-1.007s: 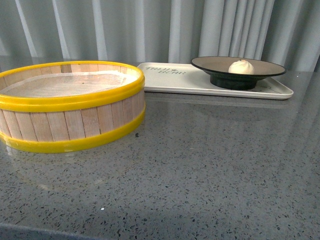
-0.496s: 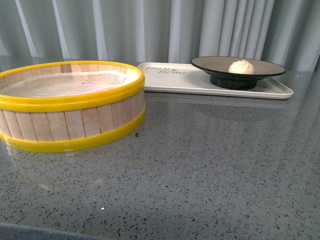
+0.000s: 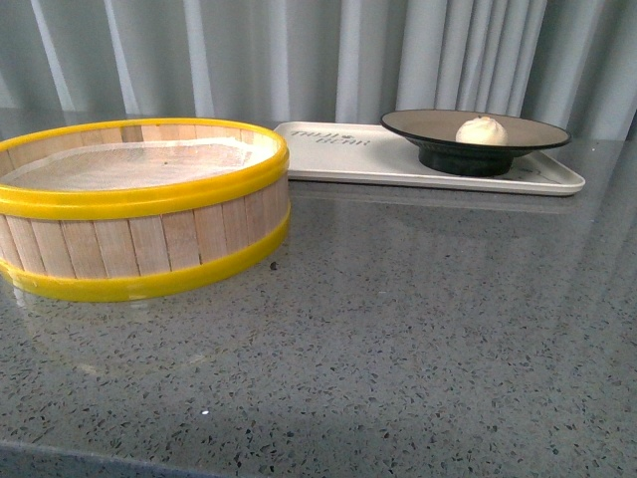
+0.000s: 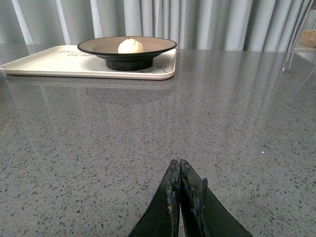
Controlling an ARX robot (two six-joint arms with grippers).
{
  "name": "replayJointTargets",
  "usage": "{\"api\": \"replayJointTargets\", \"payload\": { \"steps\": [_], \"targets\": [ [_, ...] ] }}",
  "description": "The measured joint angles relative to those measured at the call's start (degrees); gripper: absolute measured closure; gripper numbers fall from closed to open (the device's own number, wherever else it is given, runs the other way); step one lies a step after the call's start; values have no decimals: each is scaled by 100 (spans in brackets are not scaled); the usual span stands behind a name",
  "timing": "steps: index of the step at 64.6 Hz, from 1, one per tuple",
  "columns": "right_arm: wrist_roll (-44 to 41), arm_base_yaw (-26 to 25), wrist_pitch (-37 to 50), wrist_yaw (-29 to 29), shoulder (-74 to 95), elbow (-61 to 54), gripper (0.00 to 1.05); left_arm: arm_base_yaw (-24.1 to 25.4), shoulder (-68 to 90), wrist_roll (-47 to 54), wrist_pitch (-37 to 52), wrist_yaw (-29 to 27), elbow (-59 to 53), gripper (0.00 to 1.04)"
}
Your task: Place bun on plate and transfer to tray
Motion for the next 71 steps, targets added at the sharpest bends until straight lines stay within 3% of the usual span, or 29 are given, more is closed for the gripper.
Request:
{"api": "replayJointTargets", "payload": {
  "steps": [5,12,31,49,53,63,66,71],
  "targets": [
    [0,0,-133,2,-136,2,103,0,0,0,0,0,0,7],
    [-2,0,-1054,0,-892,4,103,0,2,0,0,-2,0,7],
    [-9,2,-1091,0,-1060,4,102,0,0,0,0,2,0,7],
    [-7,0,-1093,0,-1060,4,55,0,0,0,0,2,0,7],
    [-7,0,-1093,0,-1060,4,39,0,0,0,0,2,0,7],
    [-7,0,-1093,0,-1060,4,11,0,0,0,0,0,0,7],
    [0,0,-1093,0,-1060,4,7,0,0,0,0,2,0,7],
    [-4,0,-1093,0,-1060,4,9,0,0,0,0,0,0,7]
  ]
}}
